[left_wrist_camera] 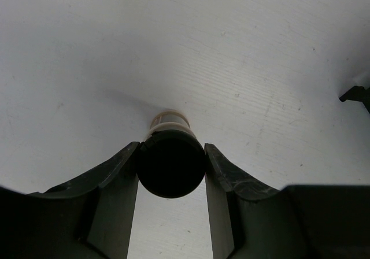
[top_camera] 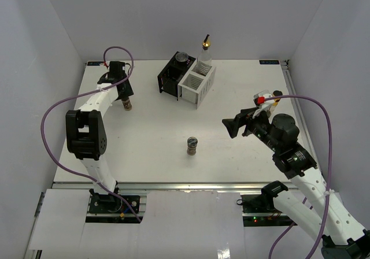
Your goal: Organize the condiment bottles
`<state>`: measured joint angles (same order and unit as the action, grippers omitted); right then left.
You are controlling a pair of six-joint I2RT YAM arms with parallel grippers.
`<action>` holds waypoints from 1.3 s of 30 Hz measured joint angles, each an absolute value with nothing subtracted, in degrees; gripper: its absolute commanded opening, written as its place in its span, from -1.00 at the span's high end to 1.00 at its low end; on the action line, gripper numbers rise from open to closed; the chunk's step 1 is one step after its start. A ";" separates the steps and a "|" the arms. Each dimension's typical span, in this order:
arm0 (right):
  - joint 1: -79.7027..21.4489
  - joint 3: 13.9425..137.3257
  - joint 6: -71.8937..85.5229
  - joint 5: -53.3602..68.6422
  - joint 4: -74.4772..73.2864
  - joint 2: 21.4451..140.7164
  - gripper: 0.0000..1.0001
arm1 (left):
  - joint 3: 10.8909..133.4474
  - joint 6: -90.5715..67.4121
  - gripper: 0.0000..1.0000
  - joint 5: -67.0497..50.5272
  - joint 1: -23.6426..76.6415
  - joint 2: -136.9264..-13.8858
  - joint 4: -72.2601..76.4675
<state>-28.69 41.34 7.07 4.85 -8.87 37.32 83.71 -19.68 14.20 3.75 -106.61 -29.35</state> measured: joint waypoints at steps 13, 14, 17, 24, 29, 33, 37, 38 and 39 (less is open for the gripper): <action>-28.69 41.34 7.09 4.64 -8.87 36.43 -0.92 | 103.54 -18.88 1.00 12.12 10.77 -106.39 -38.97; -28.69 41.34 7.09 4.65 -8.86 36.45 -0.92 | 105.29 -18.57 1.00 12.03 12.19 -106.44 -39.31; -28.69 41.31 7.09 4.67 -8.86 36.49 -0.92 | 112.27 -17.71 1.00 11.15 16.80 -107.53 -41.19; -28.69 41.30 7.09 4.64 -8.86 36.53 -0.92 | 128.06 -16.70 1.00 8.41 20.60 -114.85 -42.50; -28.69 41.28 7.09 4.65 -8.84 37.14 -0.92 | 129.16 -16.27 1.00 7.11 20.37 -118.86 -41.79; -28.69 41.22 7.07 4.65 -8.84 37.41 -0.92 | 129.05 -15.31 1.00 5.33 20.33 -121.72 -40.48; -28.69 41.19 7.07 4.67 -8.84 37.45 -0.92 | 129.05 -14.45 1.00 3.21 20.46 -123.44 -39.08; -28.69 41.17 7.07 4.67 -8.84 37.45 -0.92 | 129.05 -14.22 1.00 2.88 20.52 -123.78 -38.67; -28.69 41.14 7.07 4.67 -8.84 37.45 -0.92 | 129.05 -14.05 1.00 2.72 20.58 -123.99 -38.35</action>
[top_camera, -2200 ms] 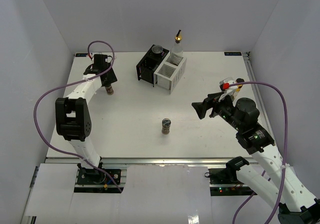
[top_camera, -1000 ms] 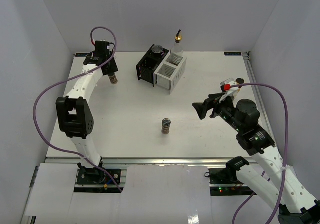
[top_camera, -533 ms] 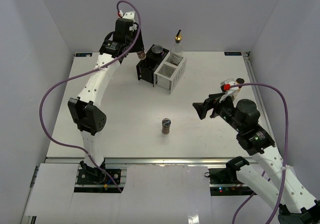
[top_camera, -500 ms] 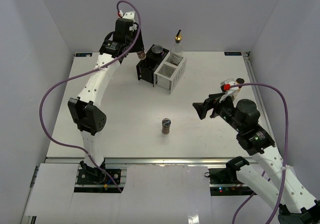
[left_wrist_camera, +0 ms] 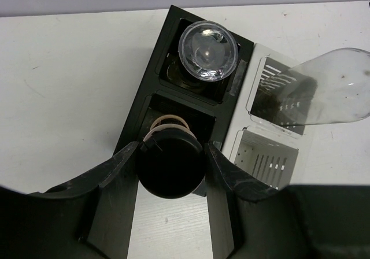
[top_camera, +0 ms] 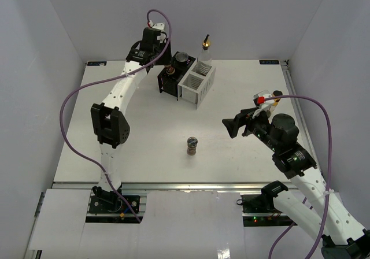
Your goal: Organize the condiment bottles
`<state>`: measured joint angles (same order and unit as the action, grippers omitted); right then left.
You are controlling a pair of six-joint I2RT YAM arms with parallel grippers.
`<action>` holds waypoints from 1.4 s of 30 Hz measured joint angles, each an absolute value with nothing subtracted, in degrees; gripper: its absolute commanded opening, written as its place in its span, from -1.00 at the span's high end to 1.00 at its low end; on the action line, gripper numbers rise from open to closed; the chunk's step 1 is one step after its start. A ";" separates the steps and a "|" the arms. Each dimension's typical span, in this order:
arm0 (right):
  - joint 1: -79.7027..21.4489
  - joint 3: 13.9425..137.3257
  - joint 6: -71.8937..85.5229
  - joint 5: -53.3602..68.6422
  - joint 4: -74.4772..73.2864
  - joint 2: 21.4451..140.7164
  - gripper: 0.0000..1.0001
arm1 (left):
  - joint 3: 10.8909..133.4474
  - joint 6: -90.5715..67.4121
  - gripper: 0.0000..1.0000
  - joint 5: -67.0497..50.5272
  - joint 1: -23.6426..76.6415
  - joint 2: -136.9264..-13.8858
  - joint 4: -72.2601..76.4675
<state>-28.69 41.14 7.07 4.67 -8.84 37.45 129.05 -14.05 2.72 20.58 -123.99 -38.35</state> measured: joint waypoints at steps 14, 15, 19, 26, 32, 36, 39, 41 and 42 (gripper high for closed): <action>-28.69 40.32 7.05 4.67 -8.54 37.52 -0.92 | 126.22 -8.86 1.00 3.34 22.43 -125.57 -32.11; -28.69 40.32 7.05 4.67 -8.51 37.52 -0.92 | 126.11 -8.64 1.00 3.68 22.52 -125.99 -31.87; -28.69 40.26 7.01 4.64 -8.43 37.52 -0.92 | 125.26 -7.89 1.00 4.90 22.80 -127.72 -30.83; -28.69 40.10 6.96 4.64 -8.30 37.89 -0.92 | 121.98 -6.81 0.93 6.91 23.00 -129.71 -29.15; -28.69 39.48 6.92 4.64 -7.64 38.54 -0.92 | 120.90 -5.96 0.06 8.33 23.02 -129.95 -27.22; -28.69 39.48 6.90 4.64 -7.47 38.65 -0.92 | 120.50 -5.50 -0.32 8.70 23.07 -129.99 -26.46; -28.69 39.48 6.90 4.64 -7.39 38.71 -0.92 | 120.49 -5.26 -0.41 8.60 23.08 -130.06 -26.33; -28.69 39.48 6.90 4.64 -7.29 38.87 -0.92 | 120.49 -5.20 -0.44 8.64 23.22 -130.08 -26.05; -28.69 39.48 6.90 4.64 -7.21 39.00 -0.93 | 120.49 -5.16 -0.48 8.64 23.25 -130.08 -25.90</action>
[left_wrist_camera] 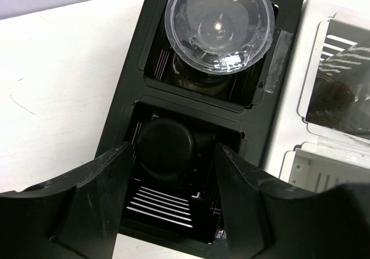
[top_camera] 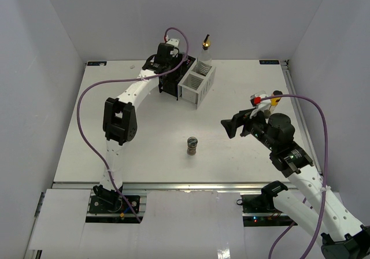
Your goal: Organize the condiment bottles
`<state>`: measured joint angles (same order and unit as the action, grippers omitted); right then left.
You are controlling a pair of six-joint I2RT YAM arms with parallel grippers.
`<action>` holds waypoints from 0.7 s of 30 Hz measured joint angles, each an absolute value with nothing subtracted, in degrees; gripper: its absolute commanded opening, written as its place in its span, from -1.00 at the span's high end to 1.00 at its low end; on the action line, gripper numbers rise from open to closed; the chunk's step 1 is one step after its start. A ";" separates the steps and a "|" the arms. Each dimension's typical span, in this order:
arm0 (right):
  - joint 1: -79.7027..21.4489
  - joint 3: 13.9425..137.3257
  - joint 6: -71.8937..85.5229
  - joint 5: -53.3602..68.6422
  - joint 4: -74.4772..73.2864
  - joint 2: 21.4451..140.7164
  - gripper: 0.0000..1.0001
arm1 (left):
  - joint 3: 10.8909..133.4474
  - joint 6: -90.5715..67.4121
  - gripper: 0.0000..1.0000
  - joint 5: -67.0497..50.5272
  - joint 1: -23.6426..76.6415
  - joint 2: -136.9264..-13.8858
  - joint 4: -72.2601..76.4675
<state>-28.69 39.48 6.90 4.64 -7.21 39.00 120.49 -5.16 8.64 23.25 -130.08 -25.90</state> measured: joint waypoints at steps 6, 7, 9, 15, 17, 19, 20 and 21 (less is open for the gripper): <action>-28.69 39.48 6.90 4.64 -7.11 39.27 -0.92 | 120.49 -5.15 -0.56 8.40 23.44 -130.08 -25.48; -28.69 39.48 6.90 4.66 -7.11 39.27 -0.92 | 120.49 -5.19 -0.56 8.30 23.43 -130.08 -25.47; -28.69 39.48 6.89 4.67 -7.11 39.27 -0.92 | 120.49 -5.39 -0.56 8.07 23.42 -130.03 -25.58; -28.69 39.48 6.87 4.64 -7.14 39.27 -0.92 | 120.15 -7.02 -0.56 6.23 23.37 -127.73 -29.29; -28.69 39.48 6.87 4.64 -7.16 39.27 -0.92 | 119.42 -7.75 -0.57 5.11 23.33 -125.79 -30.64; -28.67 39.50 6.87 4.64 -7.21 39.27 -0.92 | 117.93 -8.66 -0.58 2.90 23.33 -122.51 -31.98; -28.68 39.51 6.87 4.64 -7.25 39.26 -0.92 | 117.08 -9.15 -0.58 1.51 23.34 -120.56 -32.68; -28.69 39.51 6.88 4.64 -7.34 39.24 -0.92 | 116.32 -9.68 -0.58 0.01 23.35 -118.51 -33.21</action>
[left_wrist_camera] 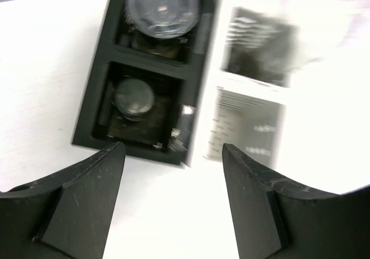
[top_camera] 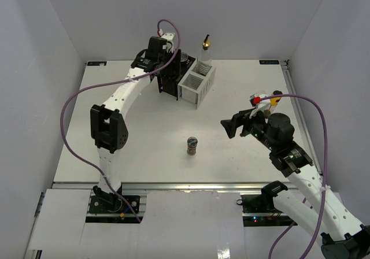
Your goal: Organize the condiment bottles
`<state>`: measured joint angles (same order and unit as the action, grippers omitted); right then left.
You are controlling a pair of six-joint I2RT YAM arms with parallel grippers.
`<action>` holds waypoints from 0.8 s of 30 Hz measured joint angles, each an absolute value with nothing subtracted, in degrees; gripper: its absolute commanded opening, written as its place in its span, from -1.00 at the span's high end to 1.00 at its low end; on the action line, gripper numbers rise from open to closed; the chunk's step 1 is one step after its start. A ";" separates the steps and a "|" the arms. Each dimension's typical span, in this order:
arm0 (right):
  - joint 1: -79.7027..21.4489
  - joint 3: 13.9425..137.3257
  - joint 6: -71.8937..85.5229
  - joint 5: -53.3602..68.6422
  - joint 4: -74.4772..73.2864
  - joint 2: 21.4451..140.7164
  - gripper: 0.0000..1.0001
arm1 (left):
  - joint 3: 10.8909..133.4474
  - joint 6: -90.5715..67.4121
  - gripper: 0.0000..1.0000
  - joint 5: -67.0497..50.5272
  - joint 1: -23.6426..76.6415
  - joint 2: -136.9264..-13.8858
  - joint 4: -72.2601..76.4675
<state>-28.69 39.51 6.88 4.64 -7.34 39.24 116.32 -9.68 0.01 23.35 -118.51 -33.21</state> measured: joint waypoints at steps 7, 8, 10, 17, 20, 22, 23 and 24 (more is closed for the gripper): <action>-28.69 39.64 6.92 4.62 -8.49 38.84 -0.92 | 99.72 -14.80 -0.61 -10.63 23.79 -99.00 -31.33; -28.69 39.66 6.92 4.62 -8.79 38.70 -0.92 | 95.33 -15.42 -0.62 -11.63 24.11 -95.75 -30.58; -28.69 39.67 6.92 4.62 -9.32 38.37 -0.92 | 87.28 -16.41 -0.63 -12.67 25.50 -90.72 -29.48; -28.69 39.86 6.95 4.62 -10.35 37.82 -0.92 | 70.17 -18.42 -0.72 -12.65 32.48 -83.94 -29.80; -28.69 39.88 6.96 4.54 -10.50 37.82 -0.92 | 68.27 -19.00 -0.73 -9.62 35.45 -83.44 -30.19; -28.69 39.88 6.96 4.46 -10.54 37.82 -0.93 | 67.99 -19.29 -0.74 -7.70 37.98 -83.44 -30.22; -28.69 39.88 6.96 4.45 -10.57 37.82 -0.93 | 67.89 -19.45 -0.74 -6.81 39.26 -83.44 -30.24; -28.69 39.88 6.96 4.43 -10.57 37.80 -0.92 | 67.86 -19.61 -0.74 -5.87 40.73 -83.44 -30.24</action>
